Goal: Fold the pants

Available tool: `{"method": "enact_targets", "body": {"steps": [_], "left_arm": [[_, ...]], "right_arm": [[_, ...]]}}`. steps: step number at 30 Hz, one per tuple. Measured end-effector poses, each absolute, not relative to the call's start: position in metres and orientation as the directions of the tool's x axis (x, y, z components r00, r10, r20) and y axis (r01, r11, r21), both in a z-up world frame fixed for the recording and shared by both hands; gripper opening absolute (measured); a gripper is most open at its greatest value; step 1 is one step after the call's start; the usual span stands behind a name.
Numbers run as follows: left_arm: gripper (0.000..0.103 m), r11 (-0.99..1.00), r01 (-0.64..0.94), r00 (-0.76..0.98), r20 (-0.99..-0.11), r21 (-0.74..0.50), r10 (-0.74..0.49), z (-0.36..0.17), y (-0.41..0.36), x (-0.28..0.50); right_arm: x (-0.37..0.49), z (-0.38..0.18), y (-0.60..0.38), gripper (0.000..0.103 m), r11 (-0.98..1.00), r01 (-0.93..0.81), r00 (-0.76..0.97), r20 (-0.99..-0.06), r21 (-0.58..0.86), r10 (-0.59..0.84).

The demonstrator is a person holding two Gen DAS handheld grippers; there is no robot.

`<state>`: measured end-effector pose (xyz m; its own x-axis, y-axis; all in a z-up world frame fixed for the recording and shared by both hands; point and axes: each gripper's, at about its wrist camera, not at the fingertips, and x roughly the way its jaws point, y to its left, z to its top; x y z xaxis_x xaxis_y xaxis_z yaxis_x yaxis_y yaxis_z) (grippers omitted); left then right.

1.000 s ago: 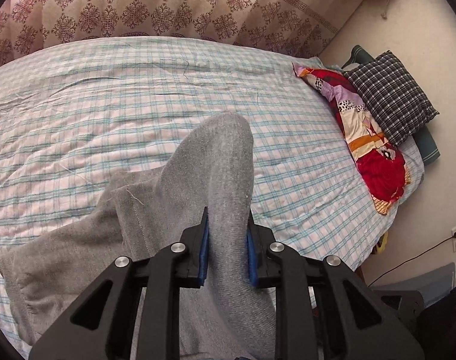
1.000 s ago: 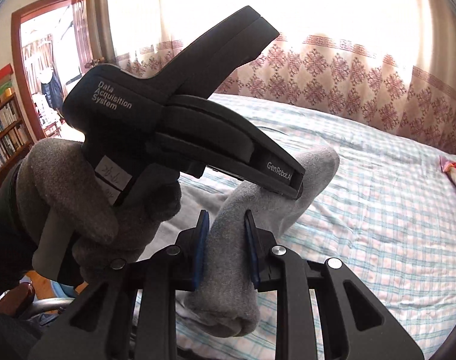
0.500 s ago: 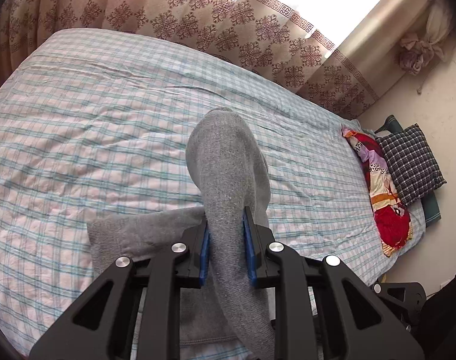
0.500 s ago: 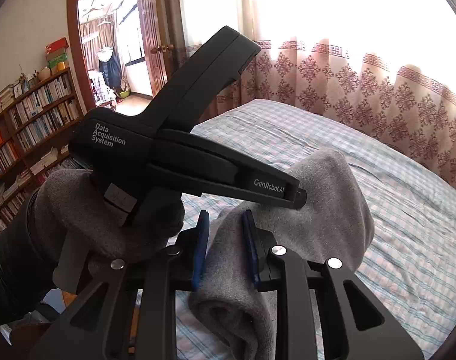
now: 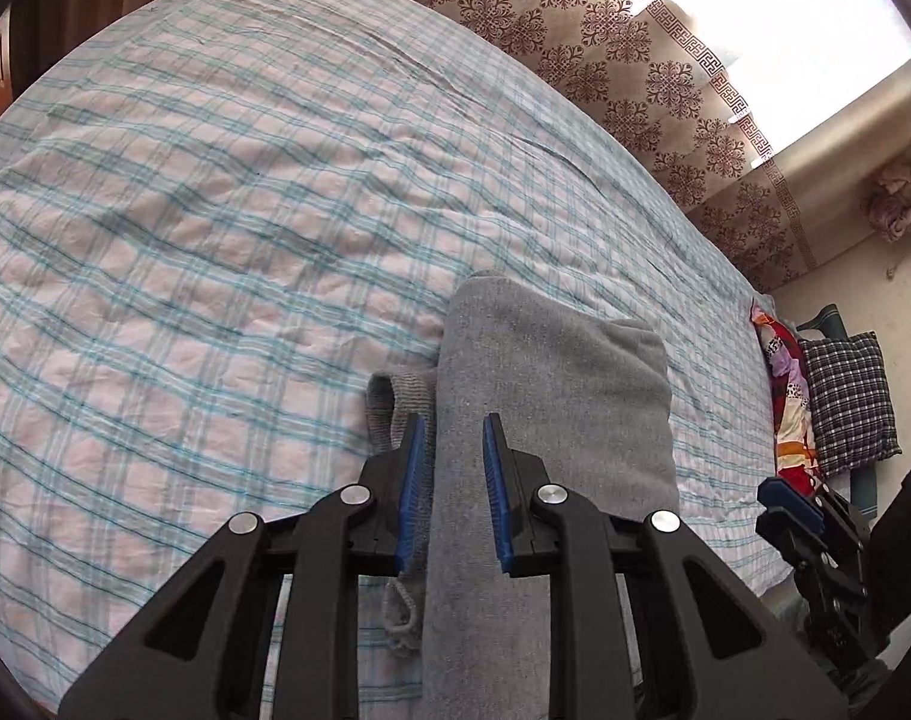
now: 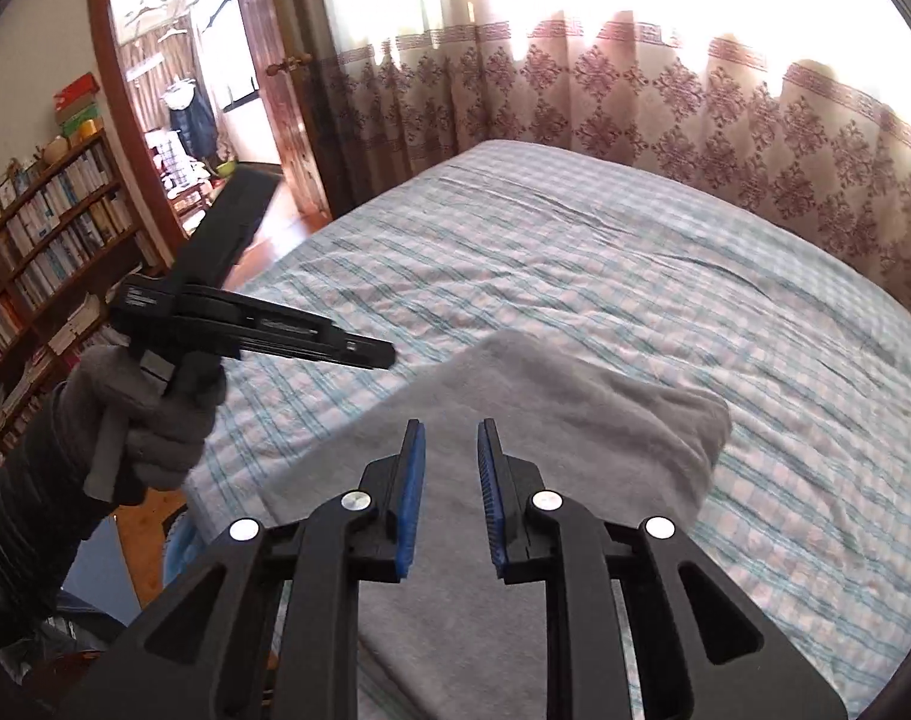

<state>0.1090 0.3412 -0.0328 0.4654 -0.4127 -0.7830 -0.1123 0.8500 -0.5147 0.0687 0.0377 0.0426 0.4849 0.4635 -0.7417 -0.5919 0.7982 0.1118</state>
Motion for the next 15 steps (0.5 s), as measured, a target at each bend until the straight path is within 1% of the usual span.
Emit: {"method": "enact_targets", "body": {"steps": [1,2,3,5,6,7,8,9,13,15], "left_arm": [[0.025,0.853,-0.119,0.464,-0.788,-0.509,-0.405,-0.034,0.340,0.107],[0.032,0.859,-0.120,0.464,-0.793,-0.498,-0.395,-0.033,0.337,0.104],[0.036,0.870,-0.116,0.464,-0.801,-0.479,-0.380,-0.033,0.333,0.101],[0.054,0.883,-0.095,0.451,-0.811,-0.459,-0.373,-0.034,0.319,0.096],[0.059,0.887,-0.084,0.439,-0.816,-0.454,-0.376,-0.035,0.312,0.094],[0.065,0.894,-0.078,0.429,-0.824,-0.442,-0.370,-0.036,0.306,0.093],[0.068,0.900,-0.073,0.422,-0.831,-0.429,-0.362,-0.037,0.300,0.093],[0.068,0.907,-0.065,0.417,-0.837,-0.417,-0.355,-0.038,0.295,0.094],[0.068,0.953,-0.093,0.397,-0.888,-0.289,-0.231,-0.051,0.285,0.100],[0.068,0.955,-0.119,0.388,-0.898,-0.273,-0.208,-0.061,0.288,0.100]], "right_arm": [[0.078,0.035,0.023,0.018,0.832,-0.543,0.497,-0.754,0.114,0.429],[0.085,0.027,0.010,0.018,0.857,-0.500,0.502,-0.766,0.123,0.403],[0.091,0.019,-0.002,0.018,0.877,-0.461,0.501,-0.776,0.136,0.383],[0.104,0.004,-0.017,0.019,0.895,-0.410,0.475,-0.797,0.174,0.373],[0.107,-0.003,-0.021,0.021,0.898,-0.396,0.459,-0.806,0.190,0.373],[0.110,-0.010,-0.023,0.039,0.899,-0.386,0.447,-0.810,0.208,0.379],[0.110,-0.015,-0.025,0.061,0.898,-0.376,0.440,-0.809,0.230,0.391],[0.110,-0.020,-0.026,0.063,0.898,-0.365,0.439,-0.805,0.245,0.399],[0.120,-0.038,-0.022,0.061,0.904,-0.352,0.428,-0.817,0.243,0.386],[0.126,-0.045,-0.017,0.060,0.906,-0.351,0.428,-0.820,0.236,0.379]]}}
